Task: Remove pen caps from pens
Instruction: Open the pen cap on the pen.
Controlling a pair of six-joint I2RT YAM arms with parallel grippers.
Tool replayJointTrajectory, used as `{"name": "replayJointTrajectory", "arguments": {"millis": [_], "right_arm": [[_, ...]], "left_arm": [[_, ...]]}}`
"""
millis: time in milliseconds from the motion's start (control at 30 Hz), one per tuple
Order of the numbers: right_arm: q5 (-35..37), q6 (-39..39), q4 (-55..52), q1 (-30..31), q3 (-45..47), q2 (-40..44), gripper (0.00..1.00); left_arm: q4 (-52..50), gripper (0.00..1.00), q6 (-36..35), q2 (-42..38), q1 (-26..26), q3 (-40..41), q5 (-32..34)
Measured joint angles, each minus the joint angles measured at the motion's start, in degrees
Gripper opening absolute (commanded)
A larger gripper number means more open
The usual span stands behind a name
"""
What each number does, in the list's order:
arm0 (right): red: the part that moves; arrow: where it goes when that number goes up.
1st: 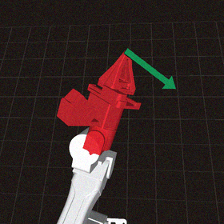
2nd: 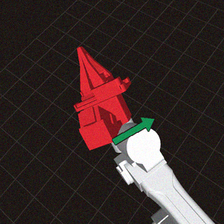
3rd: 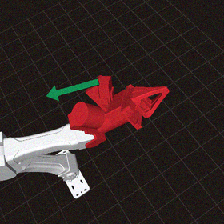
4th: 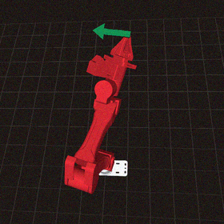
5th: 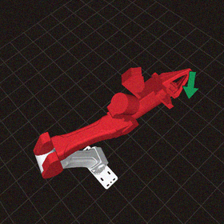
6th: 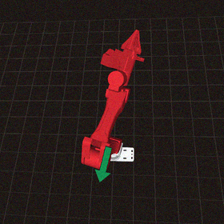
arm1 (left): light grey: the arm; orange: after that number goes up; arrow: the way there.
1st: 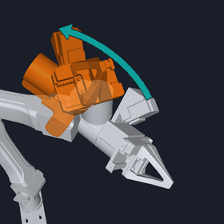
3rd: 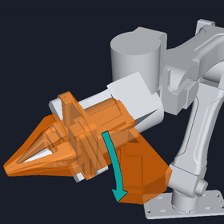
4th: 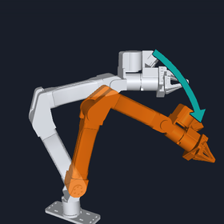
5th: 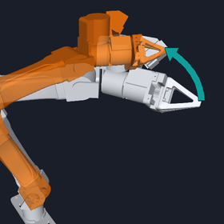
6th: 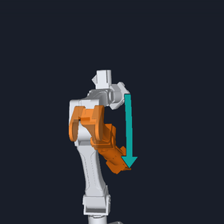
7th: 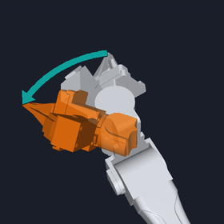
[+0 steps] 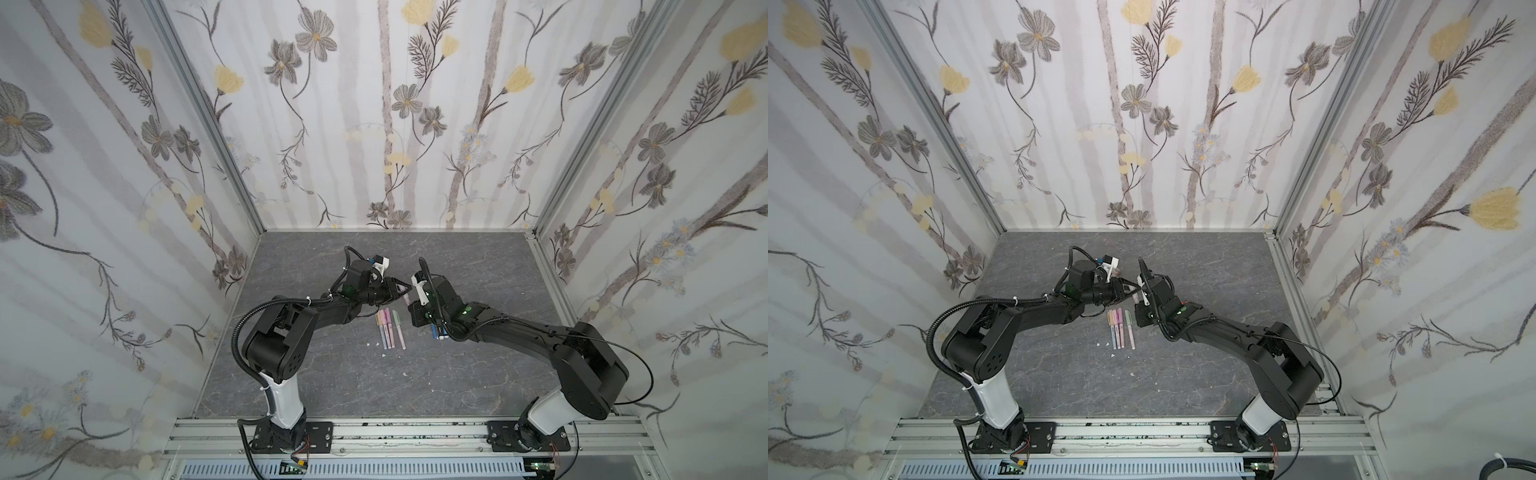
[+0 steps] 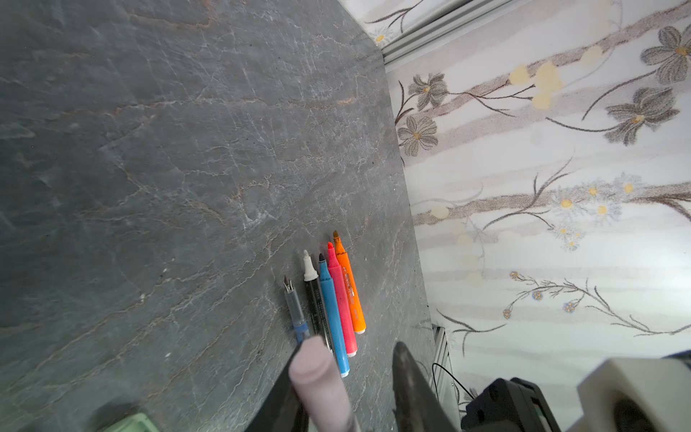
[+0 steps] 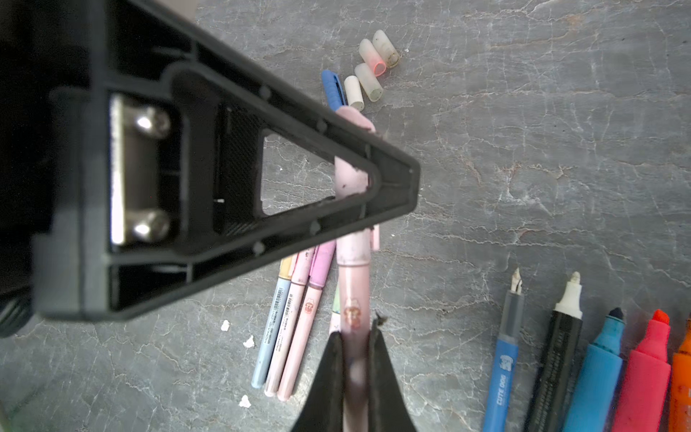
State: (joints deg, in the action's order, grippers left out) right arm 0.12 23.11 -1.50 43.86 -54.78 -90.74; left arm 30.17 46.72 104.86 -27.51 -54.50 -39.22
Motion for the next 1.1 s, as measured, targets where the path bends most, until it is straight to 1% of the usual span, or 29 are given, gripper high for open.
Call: {"name": "replayJointTrajectory", "arguments": {"millis": [233, 333, 467, 500, 567, 667, 733, 800, 900, 1000, 1100], "right_arm": [[0.00, 0.00, 0.07, 0.00, 0.00, -0.11, 0.04], [0.00, 0.44, -0.07, 0.00, 0.07, -0.22, 0.05], [-0.13, 0.42, 0.48, 0.00, 0.39, -0.26, 0.19], [-0.24, 0.42, 0.74, 0.00, 0.57, -0.26, 0.21], [-0.24, 0.42, 1.20, -0.07, 0.70, -0.28, 0.23], [-0.66, 0.42, 2.93, -0.13, 0.68, -1.46, 0.24], [-1.38, 0.39, 2.95, -0.26, 0.63, -2.38, 0.20], [-1.90, 0.39, 3.17, -0.26, 0.26, -3.06, 0.13], [-2.43, 0.37, 3.45, -0.24, -0.44, -3.78, 0.06], [-2.56, 0.39, 3.39, -0.26, -0.48, -3.82, 0.02], [-2.47, 0.39, 3.43, -0.26, -0.33, -3.32, 0.00]], "left_arm": [[0.02, 0.16, 0.04, 0.17, -0.02, 0.44, -0.04], [0.83, 0.09, 0.85, 0.09, -0.04, 0.74, -0.76], [1.62, 0.02, 0.98, -0.04, -0.09, 1.16, -0.96], [1.73, 0.00, 1.09, -0.07, -0.09, 1.25, -1.16], [1.79, 0.00, 1.29, -0.24, -0.09, 1.33, -1.42], [2.21, 0.00, 1.49, -0.74, -0.09, 1.40, -1.62], [2.40, 0.00, 1.51, -1.09, -0.09, 1.55, -1.75], [2.47, 0.00, 1.53, -1.31, -0.09, 1.66, -1.75], [2.21, 0.00, 1.46, -1.44, 0.07, 1.70, -1.51], [1.40, 0.00, 1.11, -1.44, 0.07, 1.36, -1.29], [-0.26, 0.00, -0.07, -1.25, 0.28, -0.09, -1.38]]}}
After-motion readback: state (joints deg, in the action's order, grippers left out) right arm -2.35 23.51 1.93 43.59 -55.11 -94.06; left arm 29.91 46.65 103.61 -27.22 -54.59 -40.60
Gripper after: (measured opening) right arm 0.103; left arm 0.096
